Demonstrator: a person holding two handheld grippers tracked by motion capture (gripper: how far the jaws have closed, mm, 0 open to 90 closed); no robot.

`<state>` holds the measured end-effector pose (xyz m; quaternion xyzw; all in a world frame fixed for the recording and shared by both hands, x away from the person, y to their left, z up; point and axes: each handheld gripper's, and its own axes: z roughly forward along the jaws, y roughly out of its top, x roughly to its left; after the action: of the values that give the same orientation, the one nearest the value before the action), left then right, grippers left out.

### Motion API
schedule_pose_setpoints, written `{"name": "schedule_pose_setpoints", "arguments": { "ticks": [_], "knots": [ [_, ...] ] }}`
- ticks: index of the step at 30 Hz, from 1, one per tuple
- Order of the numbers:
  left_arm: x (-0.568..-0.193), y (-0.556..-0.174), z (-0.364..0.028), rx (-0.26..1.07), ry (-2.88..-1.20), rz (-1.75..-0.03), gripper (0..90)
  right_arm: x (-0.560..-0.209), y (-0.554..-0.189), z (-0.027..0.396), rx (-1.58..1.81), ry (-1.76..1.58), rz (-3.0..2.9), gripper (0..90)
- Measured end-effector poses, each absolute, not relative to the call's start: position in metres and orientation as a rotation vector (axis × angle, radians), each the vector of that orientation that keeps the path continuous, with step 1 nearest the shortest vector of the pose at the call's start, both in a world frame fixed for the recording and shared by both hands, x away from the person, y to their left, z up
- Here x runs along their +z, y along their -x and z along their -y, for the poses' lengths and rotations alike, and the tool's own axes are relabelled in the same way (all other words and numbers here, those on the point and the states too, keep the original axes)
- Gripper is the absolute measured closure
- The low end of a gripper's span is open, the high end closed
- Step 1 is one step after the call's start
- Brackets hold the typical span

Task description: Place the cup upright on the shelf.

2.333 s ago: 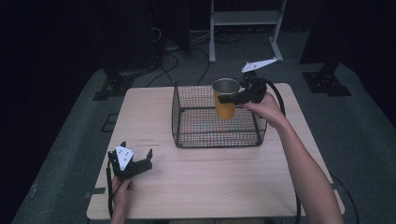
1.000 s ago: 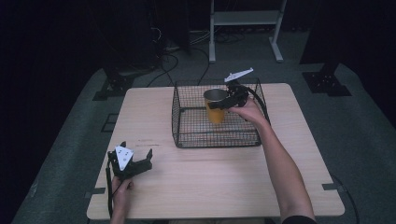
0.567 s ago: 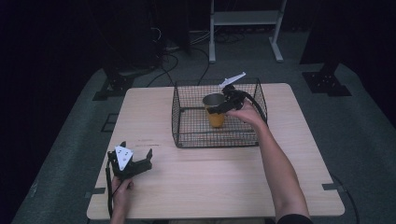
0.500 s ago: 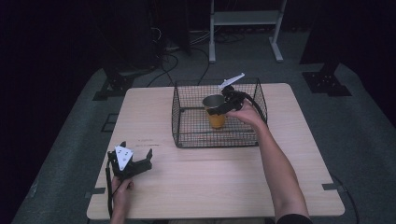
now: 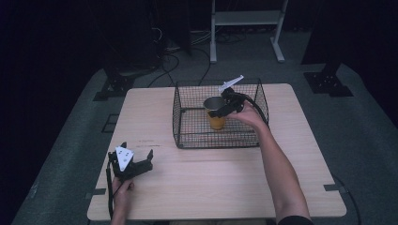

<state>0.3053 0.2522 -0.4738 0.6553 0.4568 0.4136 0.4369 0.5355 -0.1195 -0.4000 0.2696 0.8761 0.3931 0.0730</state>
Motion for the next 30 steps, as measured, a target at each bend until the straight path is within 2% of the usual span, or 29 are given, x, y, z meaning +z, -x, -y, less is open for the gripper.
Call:
{"name": "schedule_pose_setpoints", "arguments": {
  "ticks": [17,19,30],
  "knots": [
    [-0.4737,-0.3052,-0.2519,1.030,-1.633,-1.134,0.0,-0.4009,-0.5295,0.1185,1.158,-0.789,-2.601,6.9],
    [-0.4738,-0.3052,-0.2518,1.030,-1.632,-1.134,0.0,-0.4021,-0.5294,0.1191,1.151,-0.800,-2.597,2.8],
    [-0.4738,-0.3053,-0.2519,1.031,-1.632,-1.134,0.0,-0.3948,-0.5261,0.1190,1.196,-0.795,-2.565,1.6]
  ]
}}
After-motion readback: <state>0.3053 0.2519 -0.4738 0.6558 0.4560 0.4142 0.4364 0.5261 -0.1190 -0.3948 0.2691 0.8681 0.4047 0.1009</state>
